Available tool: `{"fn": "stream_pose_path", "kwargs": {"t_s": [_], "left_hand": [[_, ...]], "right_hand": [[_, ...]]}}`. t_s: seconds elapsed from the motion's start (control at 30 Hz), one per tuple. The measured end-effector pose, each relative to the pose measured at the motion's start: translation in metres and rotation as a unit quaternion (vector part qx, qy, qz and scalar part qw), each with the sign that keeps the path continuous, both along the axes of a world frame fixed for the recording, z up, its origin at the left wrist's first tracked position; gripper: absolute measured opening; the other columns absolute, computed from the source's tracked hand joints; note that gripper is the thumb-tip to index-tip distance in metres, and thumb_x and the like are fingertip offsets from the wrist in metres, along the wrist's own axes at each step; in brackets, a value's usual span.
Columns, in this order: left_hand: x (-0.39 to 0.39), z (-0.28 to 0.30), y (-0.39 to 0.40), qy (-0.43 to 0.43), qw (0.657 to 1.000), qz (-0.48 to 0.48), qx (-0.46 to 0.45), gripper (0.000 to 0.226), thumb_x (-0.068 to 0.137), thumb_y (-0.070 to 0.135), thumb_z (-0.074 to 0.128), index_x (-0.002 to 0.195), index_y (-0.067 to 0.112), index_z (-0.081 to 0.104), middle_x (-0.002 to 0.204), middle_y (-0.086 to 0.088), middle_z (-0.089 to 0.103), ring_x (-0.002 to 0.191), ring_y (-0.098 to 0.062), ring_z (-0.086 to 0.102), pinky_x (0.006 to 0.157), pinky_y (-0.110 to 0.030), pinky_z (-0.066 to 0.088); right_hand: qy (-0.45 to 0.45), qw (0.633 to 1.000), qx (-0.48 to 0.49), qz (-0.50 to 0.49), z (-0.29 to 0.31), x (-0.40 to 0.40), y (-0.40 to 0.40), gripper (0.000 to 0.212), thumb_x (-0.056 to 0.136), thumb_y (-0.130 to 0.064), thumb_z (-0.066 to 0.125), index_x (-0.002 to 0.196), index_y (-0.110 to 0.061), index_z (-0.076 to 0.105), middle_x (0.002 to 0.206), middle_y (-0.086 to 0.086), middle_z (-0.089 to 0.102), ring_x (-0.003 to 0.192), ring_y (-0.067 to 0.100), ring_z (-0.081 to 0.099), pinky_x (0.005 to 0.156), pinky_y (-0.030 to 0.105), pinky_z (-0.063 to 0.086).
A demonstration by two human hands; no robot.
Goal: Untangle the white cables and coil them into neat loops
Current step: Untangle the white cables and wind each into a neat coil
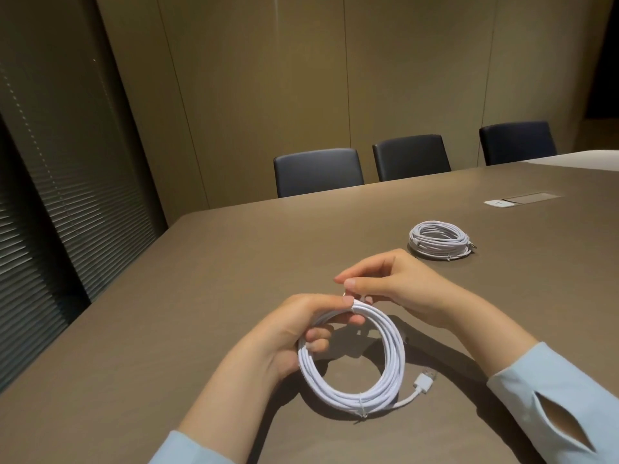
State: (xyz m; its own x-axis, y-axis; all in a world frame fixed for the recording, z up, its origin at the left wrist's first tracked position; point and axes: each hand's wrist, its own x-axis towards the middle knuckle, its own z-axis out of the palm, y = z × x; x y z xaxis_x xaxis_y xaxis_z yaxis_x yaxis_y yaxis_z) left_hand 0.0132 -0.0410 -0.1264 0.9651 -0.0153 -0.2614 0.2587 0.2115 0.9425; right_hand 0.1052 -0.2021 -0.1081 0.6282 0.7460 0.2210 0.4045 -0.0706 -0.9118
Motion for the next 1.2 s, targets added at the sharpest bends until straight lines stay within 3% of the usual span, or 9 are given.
{"fn": "stream_pose_path", "kwargs": {"t_s": [0.17,0.27,0.4,0.57,0.77,0.93,1.03,1.1,1.2], "left_hand": [[-0.006,0.004,0.005,0.017,0.999,-0.035,-0.037,0.010,0.078,0.013,0.068,0.078,0.006,0.075,0.081,-0.012,0.067,0.035,-0.004,0.024,0.045,-0.014,0.012],[-0.009,0.004,0.006,0.010,0.997,-0.068,-0.046,0.006,0.078,0.010,0.071,0.078,0.005,0.075,0.079,-0.012,0.067,0.033,-0.005,0.026,0.050,-0.016,0.010],[-0.011,0.004,0.006,-0.006,0.992,-0.114,-0.057,0.009,0.076,0.011,0.068,0.075,0.005,0.073,0.074,-0.011,0.066,0.031,-0.005,0.029,0.044,-0.014,0.013],[-0.012,0.003,0.007,-0.030,0.973,-0.211,-0.092,0.016,0.070,0.014,0.081,0.080,0.006,0.071,0.072,-0.009,0.066,0.030,-0.003,0.034,0.041,-0.013,0.015],[-0.010,0.000,0.008,-0.040,0.962,-0.251,-0.098,0.020,0.075,0.018,0.082,0.083,0.003,0.072,0.075,-0.009,0.069,0.031,-0.002,0.038,0.039,-0.011,0.019],[-0.012,0.003,0.009,-0.047,0.978,-0.196,-0.057,0.023,0.072,0.019,0.083,0.084,0.003,0.073,0.076,-0.009,0.069,0.033,-0.002,0.034,0.040,-0.012,0.019],[-0.014,0.011,0.003,-0.059,0.992,-0.115,0.005,0.013,0.083,0.016,0.073,0.086,0.004,0.076,0.078,-0.009,0.068,0.035,-0.003,0.029,0.040,-0.014,0.020],[-0.013,0.016,-0.002,-0.074,0.991,-0.037,0.104,0.016,0.083,0.018,0.071,0.088,0.003,0.077,0.078,-0.012,0.068,0.038,-0.005,0.028,0.040,-0.016,0.024],[-0.010,0.018,-0.013,-0.119,0.956,0.083,0.254,0.015,0.084,0.019,0.074,0.087,0.004,0.076,0.076,-0.015,0.069,0.042,-0.009,0.034,0.043,-0.021,0.029]], "right_hand": [[0.116,0.988,0.033,0.096,0.006,0.006,-0.013,0.013,0.081,-0.013,0.067,0.091,-0.010,0.075,0.095,0.014,0.072,0.089,0.025,0.068,0.081,0.034,0.054],[0.129,0.981,0.021,0.141,0.009,0.004,-0.016,0.011,0.081,-0.005,0.067,0.087,-0.010,0.074,0.092,0.013,0.071,0.085,0.022,0.068,0.077,0.030,0.055],[0.142,0.975,0.023,0.171,0.011,0.001,-0.016,0.014,0.079,-0.003,0.071,0.080,-0.016,0.075,0.085,0.009,0.072,0.077,0.018,0.068,0.074,0.027,0.054],[0.126,0.970,0.009,0.207,0.010,-0.001,-0.015,0.028,0.077,-0.011,0.077,0.103,-0.022,0.075,0.096,0.004,0.069,0.093,0.020,0.066,0.089,0.039,0.051],[0.135,0.957,-0.001,0.255,0.010,-0.005,-0.011,0.021,0.072,-0.027,0.082,0.090,-0.016,0.077,0.094,0.005,0.068,0.085,0.019,0.065,0.081,0.032,0.052],[0.107,0.974,-0.007,0.201,0.010,-0.004,-0.010,0.006,0.077,-0.016,0.079,0.080,-0.017,0.075,0.089,0.006,0.067,0.079,0.017,0.064,0.076,0.028,0.052],[0.074,0.987,-0.005,0.141,0.013,-0.005,-0.012,0.003,0.082,-0.013,0.072,0.079,-0.015,0.073,0.086,0.005,0.066,0.076,0.014,0.063,0.071,0.025,0.050],[0.030,0.996,-0.006,0.080,0.013,-0.005,-0.011,0.003,0.082,-0.016,0.073,0.079,-0.016,0.073,0.084,0.006,0.068,0.076,0.016,0.063,0.072,0.028,0.051],[-0.031,0.999,-0.008,0.001,0.010,-0.006,-0.007,0.007,0.083,-0.012,0.074,0.077,-0.015,0.072,0.079,0.007,0.071,0.074,0.016,0.064,0.075,0.032,0.051]]}}
